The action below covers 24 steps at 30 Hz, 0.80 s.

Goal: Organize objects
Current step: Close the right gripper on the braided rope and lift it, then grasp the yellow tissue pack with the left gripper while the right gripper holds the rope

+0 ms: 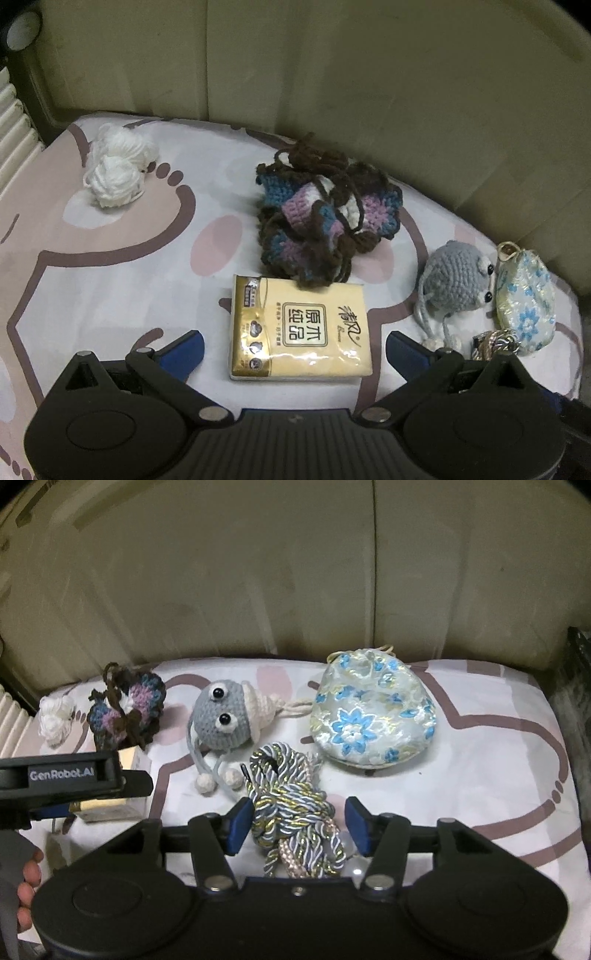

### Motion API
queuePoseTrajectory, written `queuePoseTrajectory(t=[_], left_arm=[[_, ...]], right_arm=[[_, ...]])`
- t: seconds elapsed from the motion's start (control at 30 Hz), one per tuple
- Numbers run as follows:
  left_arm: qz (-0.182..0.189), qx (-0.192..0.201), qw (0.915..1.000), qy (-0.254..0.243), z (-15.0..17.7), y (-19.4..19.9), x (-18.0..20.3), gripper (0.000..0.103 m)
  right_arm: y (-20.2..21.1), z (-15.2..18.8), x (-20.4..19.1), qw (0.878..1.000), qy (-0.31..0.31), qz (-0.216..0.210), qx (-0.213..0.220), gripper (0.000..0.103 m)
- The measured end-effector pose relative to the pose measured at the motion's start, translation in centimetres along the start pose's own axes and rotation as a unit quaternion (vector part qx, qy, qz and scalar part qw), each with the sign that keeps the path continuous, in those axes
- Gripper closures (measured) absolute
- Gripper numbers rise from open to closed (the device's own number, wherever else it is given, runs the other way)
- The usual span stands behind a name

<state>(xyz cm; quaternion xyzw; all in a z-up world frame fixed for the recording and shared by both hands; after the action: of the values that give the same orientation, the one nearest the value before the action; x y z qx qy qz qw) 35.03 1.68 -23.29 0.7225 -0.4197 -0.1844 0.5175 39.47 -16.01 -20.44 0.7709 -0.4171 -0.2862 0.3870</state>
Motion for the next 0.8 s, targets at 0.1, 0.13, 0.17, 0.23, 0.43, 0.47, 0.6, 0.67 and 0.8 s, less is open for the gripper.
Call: queuePoseTrajectory(t=[0.1,0.13,0.17,0.23,0.43,0.47,0.6,0.67,0.8], left_arm=[[-0.02,0.008,0.9997,-0.011,0.4,-0.2,0.2,0.0],[-0.028,0.012,0.9995,-0.01,0.3,-0.2,0.2,0.001],[-0.037,0.017,0.9992,-0.004,0.3,-0.1,0.0,0.003],[-0.049,0.03,0.9984,-0.002,0.4,0.0,-0.3,0.01],[-0.054,0.041,0.9975,-0.021,0.4,0.7,-0.4,0.028],[-0.051,0.04,0.9976,-0.022,0.6,1.0,-0.5,0.029],[-0.036,0.034,0.9986,-0.022,0.5,1.6,-0.7,0.029],[-0.029,0.038,0.9985,-0.027,0.3,2.1,-0.6,0.029],[-0.016,0.054,0.9975,-0.042,-0.1,4.1,-0.1,0.029]], right_arm=[[0.0,0.0,-0.1,1.0,0.002,0.004,-0.004,0.049],[0.0,0.0,-0.1,1.0,0.002,0.008,-0.006,0.049],[-0.1,0.0,-0.1,1.0,0.001,0.011,-0.007,0.05],[0.0,0.0,-0.2,1.0,0.0,0.015,-0.009,0.056],[0.1,0.2,-0.9,0.999,0.023,0.029,-0.018,0.057],[0.2,0.2,-0.8,0.999,0.021,0.029,-0.019,0.057],[0.7,0.2,-0.4,0.999,-0.002,0.027,-0.02,0.057],[1.0,0.2,-0.2,0.999,-0.009,0.031,-0.02,0.057],[2.5,-0.2,0.1,0.999,-0.025,0.032,-0.009,0.057]])
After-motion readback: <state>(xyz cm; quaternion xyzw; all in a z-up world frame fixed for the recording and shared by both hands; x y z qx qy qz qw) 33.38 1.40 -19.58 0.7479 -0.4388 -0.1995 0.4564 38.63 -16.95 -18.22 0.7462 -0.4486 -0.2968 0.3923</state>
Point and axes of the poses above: each gripper's, at about its wrist camera, not at the fingertips, and y roughly against the way its jaws point, x to its right, z to its underside, the point moved 3 cm from there along -y, roughly the way its jaws point, and after that the axes turned 2 degrees about y, right-handed, at the moved point
